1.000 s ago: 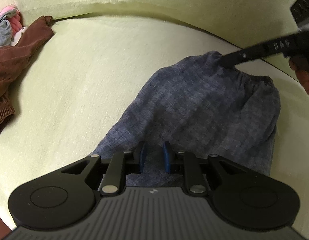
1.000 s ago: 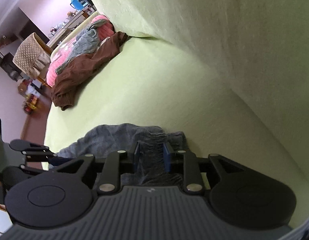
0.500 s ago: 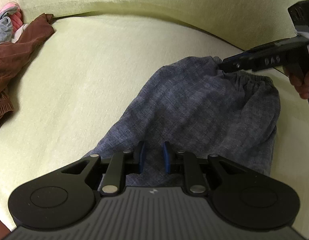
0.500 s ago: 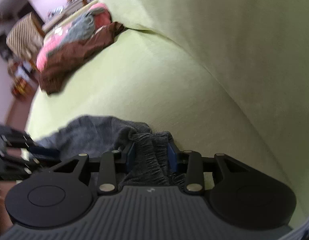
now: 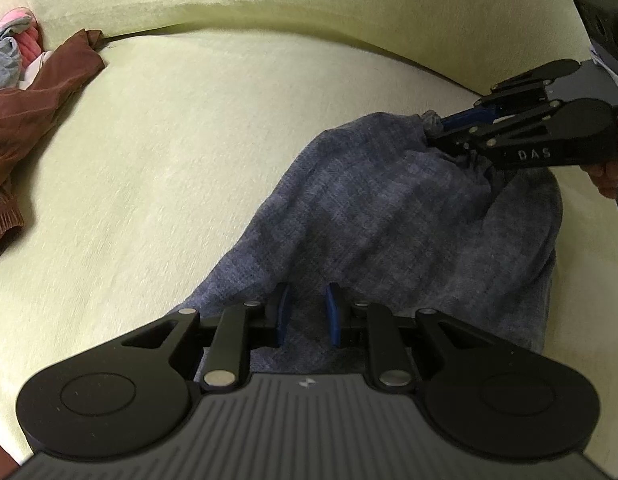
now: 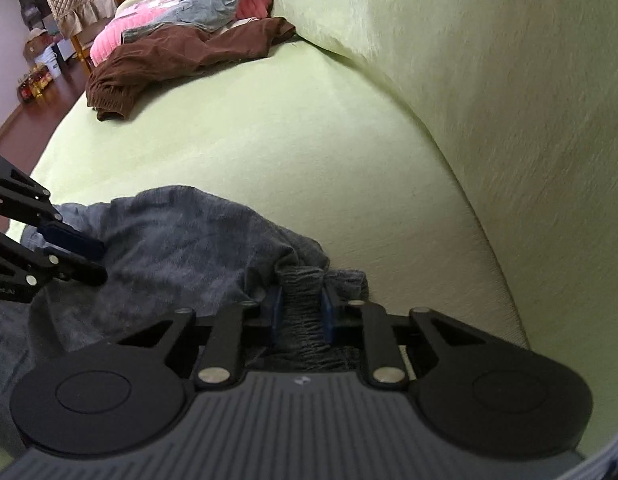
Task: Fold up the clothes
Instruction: 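Open the right gripper and release the folded shorts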
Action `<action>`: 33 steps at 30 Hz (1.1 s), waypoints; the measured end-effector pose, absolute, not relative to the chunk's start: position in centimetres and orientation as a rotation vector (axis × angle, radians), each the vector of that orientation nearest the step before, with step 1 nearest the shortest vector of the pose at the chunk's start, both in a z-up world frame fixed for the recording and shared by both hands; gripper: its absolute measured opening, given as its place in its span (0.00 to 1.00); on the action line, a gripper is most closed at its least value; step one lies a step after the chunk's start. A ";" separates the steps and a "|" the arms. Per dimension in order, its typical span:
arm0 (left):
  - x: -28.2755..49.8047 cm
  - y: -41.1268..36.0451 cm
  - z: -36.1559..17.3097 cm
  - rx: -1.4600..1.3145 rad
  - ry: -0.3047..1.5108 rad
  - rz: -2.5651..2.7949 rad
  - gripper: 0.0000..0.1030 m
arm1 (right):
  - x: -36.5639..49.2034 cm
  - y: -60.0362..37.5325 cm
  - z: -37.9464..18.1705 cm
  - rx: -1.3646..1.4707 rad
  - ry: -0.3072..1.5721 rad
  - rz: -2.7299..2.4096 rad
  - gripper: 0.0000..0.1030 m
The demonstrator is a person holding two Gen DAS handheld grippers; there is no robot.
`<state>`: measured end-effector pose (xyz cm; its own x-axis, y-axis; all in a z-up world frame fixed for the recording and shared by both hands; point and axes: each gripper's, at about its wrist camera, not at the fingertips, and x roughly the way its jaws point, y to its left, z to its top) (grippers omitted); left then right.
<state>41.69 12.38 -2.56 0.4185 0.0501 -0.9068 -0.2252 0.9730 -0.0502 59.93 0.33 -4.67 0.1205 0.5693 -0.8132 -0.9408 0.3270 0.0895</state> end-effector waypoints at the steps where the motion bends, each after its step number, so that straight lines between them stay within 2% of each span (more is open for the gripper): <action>1: 41.7 12.4 -2.5 -0.173 1.130 0.174 0.23 | 59.8 0.2 -4.4 -0.517 0.869 1.169 0.16; 8: 42.0 12.3 -2.4 -0.160 1.141 0.171 0.24 | 58.1 -0.1 -2.8 -0.569 0.710 0.998 0.14; 12: 42.1 12.1 -2.4 -0.143 1.139 0.171 0.24 | 58.2 1.0 -4.7 -0.602 0.770 0.952 0.15; 13: 41.9 12.1 -2.3 -0.139 1.137 0.174 0.24 | 58.3 1.1 -4.9 -0.593 0.771 0.945 0.18; 14: 41.7 12.2 -2.0 -0.138 1.133 0.181 0.24 | 58.6 1.1 -4.7 -0.566 0.786 0.929 0.30; 15: 41.4 12.2 -1.7 -0.138 1.128 0.187 0.24 | 59.1 1.0 -4.5 -0.533 0.804 0.910 0.35; 16: 41.3 12.3 -1.5 -0.141 1.126 0.189 0.24 | 59.3 0.6 -3.9 -0.498 0.807 0.901 0.36; 21: 37.4 12.5 0.5 -0.175 1.102 0.229 0.24 | 59.1 -2.6 -1.0 -0.334 0.801 0.919 0.33; 22: 36.6 12.3 0.4 -0.167 1.122 0.242 0.24 | 58.7 -3.3 -1.2 -0.323 0.828 0.915 0.30; 25: 34.3 11.7 -0.3 -0.186 1.197 0.284 0.24 | 56.9 -4.4 -2.4 -0.414 0.871 0.822 0.25; 29: 29.8 9.3 -0.5 -0.249 1.276 0.294 0.24 | 52.0 -7.0 0.2 -0.307 0.863 0.899 0.25; 33: 26.3 5.1 -0.2 -0.207 1.320 0.239 0.24 | 44.8 -7.8 0.9 -0.378 0.950 1.101 0.25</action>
